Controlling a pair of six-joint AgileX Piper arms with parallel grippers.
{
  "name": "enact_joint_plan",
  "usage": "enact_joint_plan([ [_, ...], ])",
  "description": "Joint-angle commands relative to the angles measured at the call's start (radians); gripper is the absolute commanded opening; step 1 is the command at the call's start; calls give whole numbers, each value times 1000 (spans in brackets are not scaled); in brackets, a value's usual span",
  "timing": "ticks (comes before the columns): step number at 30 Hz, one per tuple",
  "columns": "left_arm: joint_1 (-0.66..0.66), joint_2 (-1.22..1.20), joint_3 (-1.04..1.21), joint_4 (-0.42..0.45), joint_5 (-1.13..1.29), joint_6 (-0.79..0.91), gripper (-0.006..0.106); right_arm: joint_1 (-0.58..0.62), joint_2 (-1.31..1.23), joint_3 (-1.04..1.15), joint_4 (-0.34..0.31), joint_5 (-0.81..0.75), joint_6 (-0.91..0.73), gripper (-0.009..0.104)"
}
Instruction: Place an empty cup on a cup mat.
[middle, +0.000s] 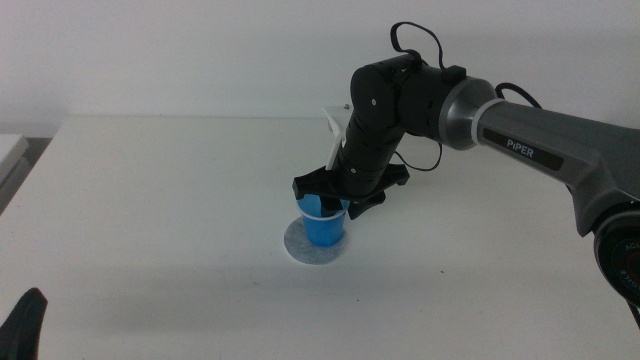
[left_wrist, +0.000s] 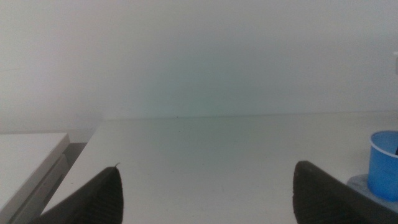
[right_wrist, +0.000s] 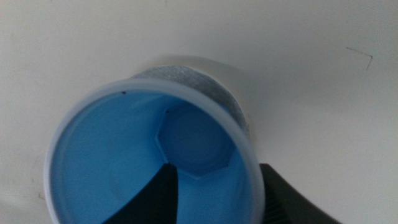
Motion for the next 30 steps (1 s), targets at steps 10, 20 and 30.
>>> enact_joint_plan([
  [10,-1,-4,0,2,-12,-3,94,1,-40,-36,44,-12,-61,53],
  [20,-1,-4,0,2,-12,-3,94,1,-82,-176,29,86,-85,64],
  [30,-1,-4,0,2,-12,-3,94,-93,-272,-347,-47,170,-177,78],
])
